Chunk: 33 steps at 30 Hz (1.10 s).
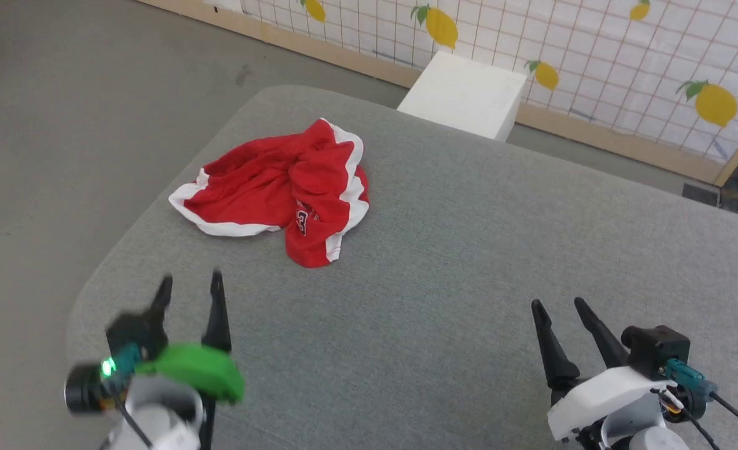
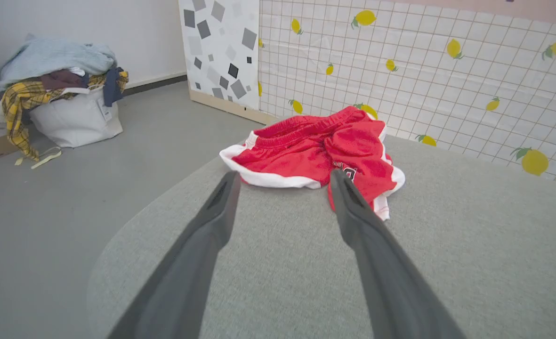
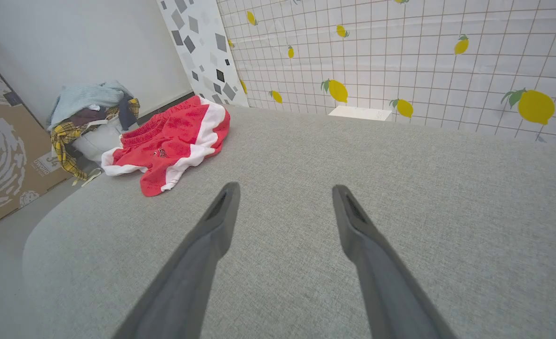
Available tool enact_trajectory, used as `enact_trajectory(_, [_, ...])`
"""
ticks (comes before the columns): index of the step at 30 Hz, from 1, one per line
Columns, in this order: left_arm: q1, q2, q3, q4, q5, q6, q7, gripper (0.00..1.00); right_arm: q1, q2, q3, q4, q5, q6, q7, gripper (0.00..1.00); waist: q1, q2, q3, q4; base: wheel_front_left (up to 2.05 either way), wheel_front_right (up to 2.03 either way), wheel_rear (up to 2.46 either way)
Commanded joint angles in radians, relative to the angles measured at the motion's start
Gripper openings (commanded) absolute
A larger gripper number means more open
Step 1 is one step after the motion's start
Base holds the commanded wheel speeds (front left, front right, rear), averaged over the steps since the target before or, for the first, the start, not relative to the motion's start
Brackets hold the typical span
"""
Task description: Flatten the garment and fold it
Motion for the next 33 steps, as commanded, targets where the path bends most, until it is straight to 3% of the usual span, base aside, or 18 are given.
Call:
enact_trajectory(1, [-0.067, 0.007, 0.006, 0.017, -0.024, -0.017, 0.009, 1.0, -0.024, 0.0, -0.005, -0.007, -0.009, -0.002, 0.005, 1.0, 0.0, 0.0, 0.025, -0.019, 0.0, 0.0, 0.0])
enact_trajectory(5, [-0.253, 0.014, 0.031, 0.126, -0.101, -0.088, 0.065, 1.0, -0.056, 0.0, -0.019, -0.037, -0.036, -0.002, 0.03, 1.0, 0.0, 0.0, 0.089, -0.062, 0.0, 0.0, 0.0])
enact_trajectory(10, [-0.483, 0.03, 0.071, 0.335, -0.216, -0.164, 0.214, 1.0, -0.104, 0.0, -0.036, -0.099, -0.095, -0.002, 0.078, 1.0, 0.0, 0.0, 0.2, -0.152, 0.0, 0.0, 0.0])
enact_trajectory(17, [-0.669, 0.04, 0.081, 0.543, -0.312, -0.201, 0.445, 1.0, -0.106, 0.0, -0.098, -0.192, -0.157, -0.002, 0.133, 1.0, 0.0, 0.0, 0.322, -0.251, 0.0, 0.0, 0.0])
enact_trajectory(23, [-0.72, 0.059, 0.05, 0.666, -0.317, -0.167, 0.637, 1.0, -0.084, 0.0, -0.118, -0.248, -0.178, -0.002, 0.157, 1.0, 0.0, 0.0, 0.373, -0.289, 0.0, 0.0, 0.0])
enact_trajectory(28, [-0.731, 0.052, 0.053, 0.703, -0.329, -0.147, 0.66, 1.0, -0.089, 0.0, -0.11, -0.262, -0.172, -0.002, 0.15, 1.0, 0.0, 0.0, 0.384, -0.3, 0.0, 0.0, 0.0])
enact_trajectory(29, [-0.734, 0.056, 0.051, 0.703, -0.32, -0.138, 0.641, 0.42, -0.093, 0.0, -0.103, -0.259, -0.165, -0.002, 0.147, 1.0, 0.0, 0.0, 0.383, -0.301, 0.0, 0.0, 0.0])
enact_trajectory(30, [-0.736, 0.06, 0.052, 0.705, -0.312, -0.123, 0.622, 0.0, -0.098, 0.0, -0.096, -0.256, -0.16, -0.002, 0.144, 1.0, 0.0, 0.0, 0.381, -0.303, 0.0, 0.0, 0.0])
enact_trajectory(33, [-0.748, 0.064, 0.052, 0.706, -0.291, -0.083, 0.565, 0.0, -0.11, 0.0, -0.077, -0.241, -0.144, -0.002, 0.131, 1.0, 0.0, 0.0, 0.368, -0.308, 0.0, 0.0, 0.0])
